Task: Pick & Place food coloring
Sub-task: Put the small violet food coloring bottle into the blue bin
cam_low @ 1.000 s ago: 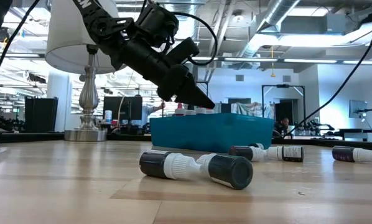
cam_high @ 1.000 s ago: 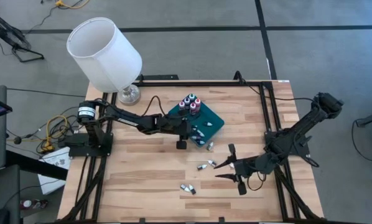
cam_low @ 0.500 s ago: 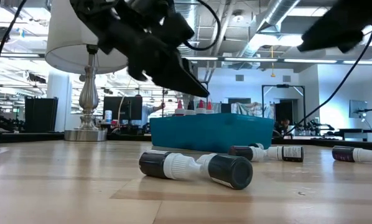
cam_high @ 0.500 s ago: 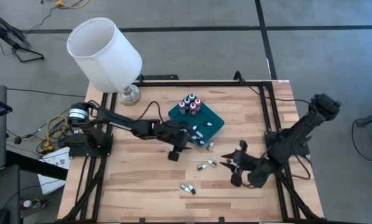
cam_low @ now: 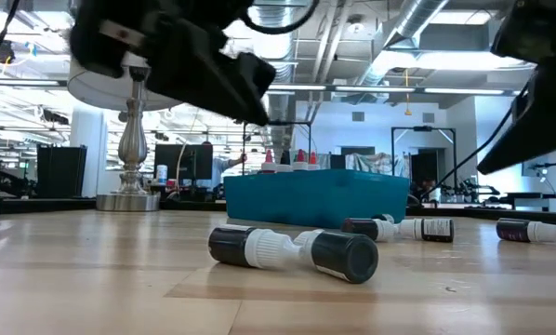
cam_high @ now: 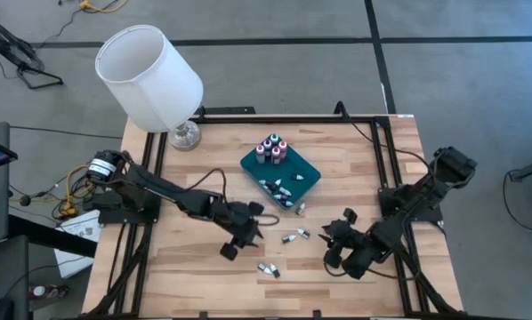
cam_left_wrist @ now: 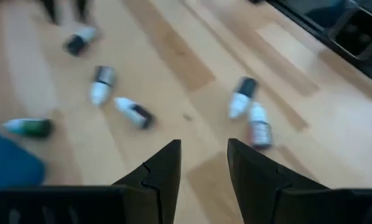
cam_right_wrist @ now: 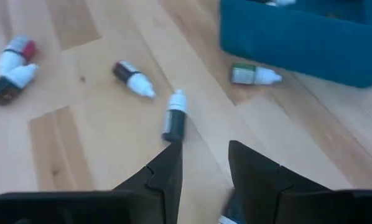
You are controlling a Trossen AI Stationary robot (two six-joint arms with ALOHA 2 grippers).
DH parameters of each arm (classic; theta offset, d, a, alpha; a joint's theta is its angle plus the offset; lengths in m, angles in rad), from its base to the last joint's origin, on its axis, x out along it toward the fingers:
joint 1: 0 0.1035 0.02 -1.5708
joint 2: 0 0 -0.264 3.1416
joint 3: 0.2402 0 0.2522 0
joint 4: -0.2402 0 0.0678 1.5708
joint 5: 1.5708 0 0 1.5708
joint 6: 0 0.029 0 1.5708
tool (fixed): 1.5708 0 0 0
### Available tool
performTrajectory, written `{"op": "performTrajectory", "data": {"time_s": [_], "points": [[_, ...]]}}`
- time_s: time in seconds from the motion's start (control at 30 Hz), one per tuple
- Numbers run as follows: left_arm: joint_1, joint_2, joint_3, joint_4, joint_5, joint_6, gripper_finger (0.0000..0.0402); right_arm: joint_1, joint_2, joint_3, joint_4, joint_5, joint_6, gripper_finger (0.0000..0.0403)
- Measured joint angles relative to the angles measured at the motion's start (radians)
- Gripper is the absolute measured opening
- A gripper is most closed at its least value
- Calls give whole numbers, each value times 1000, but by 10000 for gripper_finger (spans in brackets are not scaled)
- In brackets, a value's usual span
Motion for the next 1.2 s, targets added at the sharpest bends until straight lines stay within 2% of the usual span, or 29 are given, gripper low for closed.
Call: {"op": "performTrajectory", "data": {"time_s": [0.17, 0.4, 0.67, 0.93, 1.2], "points": [[-58, 1, -26, 8, -5, -32, 126, 5, -3, 0, -54, 17, 104, 131], [-111, 1, -57, 55, -32, -73, 126, 7, 14, 0, -164, -5, 281, 181], [-115, 1, -66, 62, -35, -101, 126, 5, 123, 0, -158, -101, 346, 222], [-116, 1, -66, 57, -56, -112, 126, -3, 162, 0, -154, -104, 363, 222], [-116, 1, -66, 55, -60, -115, 126, 5, 209, 4, -142, -66, 387, 200]]}}
